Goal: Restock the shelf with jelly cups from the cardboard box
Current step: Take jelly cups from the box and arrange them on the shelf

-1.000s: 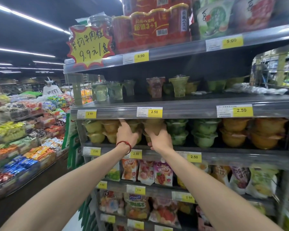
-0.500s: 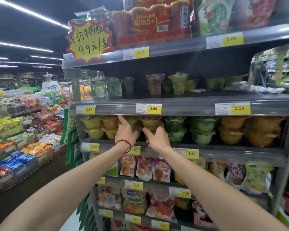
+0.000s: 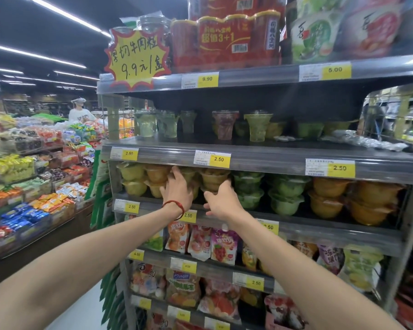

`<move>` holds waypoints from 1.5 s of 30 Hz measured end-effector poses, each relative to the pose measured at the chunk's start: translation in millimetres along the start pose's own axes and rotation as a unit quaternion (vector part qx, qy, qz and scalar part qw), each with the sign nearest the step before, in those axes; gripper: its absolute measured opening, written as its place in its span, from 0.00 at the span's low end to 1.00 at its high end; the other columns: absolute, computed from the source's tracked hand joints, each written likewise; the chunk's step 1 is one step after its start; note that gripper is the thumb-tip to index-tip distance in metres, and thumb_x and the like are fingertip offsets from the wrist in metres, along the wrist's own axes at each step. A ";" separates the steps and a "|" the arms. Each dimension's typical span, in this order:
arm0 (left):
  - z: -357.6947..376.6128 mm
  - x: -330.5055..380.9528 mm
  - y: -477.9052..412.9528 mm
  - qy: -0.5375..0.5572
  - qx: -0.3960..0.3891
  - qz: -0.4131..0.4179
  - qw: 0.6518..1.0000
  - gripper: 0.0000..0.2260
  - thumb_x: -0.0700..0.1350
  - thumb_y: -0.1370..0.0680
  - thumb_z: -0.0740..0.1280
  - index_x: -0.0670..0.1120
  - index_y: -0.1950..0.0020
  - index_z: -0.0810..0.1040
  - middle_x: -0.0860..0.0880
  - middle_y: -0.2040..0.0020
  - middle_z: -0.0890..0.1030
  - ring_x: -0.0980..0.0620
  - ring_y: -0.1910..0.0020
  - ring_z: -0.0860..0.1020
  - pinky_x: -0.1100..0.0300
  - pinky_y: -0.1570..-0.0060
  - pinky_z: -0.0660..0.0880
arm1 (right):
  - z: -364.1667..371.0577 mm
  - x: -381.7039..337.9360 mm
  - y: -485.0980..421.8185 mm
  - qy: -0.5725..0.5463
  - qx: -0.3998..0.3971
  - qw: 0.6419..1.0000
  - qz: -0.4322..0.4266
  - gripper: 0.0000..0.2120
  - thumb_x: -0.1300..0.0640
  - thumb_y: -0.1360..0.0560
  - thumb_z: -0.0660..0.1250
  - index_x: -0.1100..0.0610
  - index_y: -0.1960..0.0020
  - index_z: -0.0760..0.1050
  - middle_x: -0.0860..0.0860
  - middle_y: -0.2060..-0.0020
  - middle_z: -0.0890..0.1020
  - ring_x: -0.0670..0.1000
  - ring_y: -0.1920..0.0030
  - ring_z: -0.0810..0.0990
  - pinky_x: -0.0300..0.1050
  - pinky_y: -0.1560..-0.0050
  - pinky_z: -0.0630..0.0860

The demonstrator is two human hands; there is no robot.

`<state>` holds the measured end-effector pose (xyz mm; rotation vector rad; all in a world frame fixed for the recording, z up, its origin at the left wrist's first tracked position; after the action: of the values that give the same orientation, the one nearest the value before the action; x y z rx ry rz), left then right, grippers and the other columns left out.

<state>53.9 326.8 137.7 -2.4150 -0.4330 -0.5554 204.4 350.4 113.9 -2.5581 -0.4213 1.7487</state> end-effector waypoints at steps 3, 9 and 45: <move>-0.8 0.6 1.1 0.036 0.014 0.007 0.999 0.33 0.48 0.22 0.67 0.42 0.25 0.51 0.37 0.38 0.72 0.36 0.40 0.74 0.42 0.39 0.70 | -5.3 -3.8 4.6 -0.015 -0.029 0.999 0.015 0.32 0.56 0.18 0.65 0.55 0.20 0.51 0.57 0.27 0.69 0.59 0.38 0.80 0.51 0.51 0.86; -4.0 1.6 7.4 0.056 0.002 -0.001 0.998 0.31 0.50 0.21 0.64 0.43 0.25 0.51 0.36 0.35 0.70 0.33 0.47 0.77 0.45 0.53 0.75 | -12.8 -7.6 17.1 -0.012 -0.075 0.997 0.019 0.30 0.58 0.17 0.64 0.61 0.21 0.52 0.57 0.29 0.68 0.55 0.40 0.80 0.37 0.63 0.82; -22.0 -7.9 52.9 0.254 0.063 0.035 0.964 0.29 0.38 0.24 0.67 0.50 0.25 0.61 0.44 0.29 0.64 0.51 0.35 0.69 0.63 0.37 0.62 | 2.4 -14.4 62.0 -0.113 0.088 0.990 0.012 0.08 0.59 0.23 0.67 0.47 0.49 0.80 0.51 0.48 0.83 0.52 0.46 0.82 0.53 0.43 0.82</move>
<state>63.6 271.5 123.6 -2.0557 -0.1546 -1.0460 210.5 287.1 116.0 -2.2656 -0.2272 1.9959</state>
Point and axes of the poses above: each hand's wrist, its own y-axis away from the middle knuckle, its own z-axis out of the palm, x = y × z, the point moved 7 cm from there along -y, towards the middle knuckle
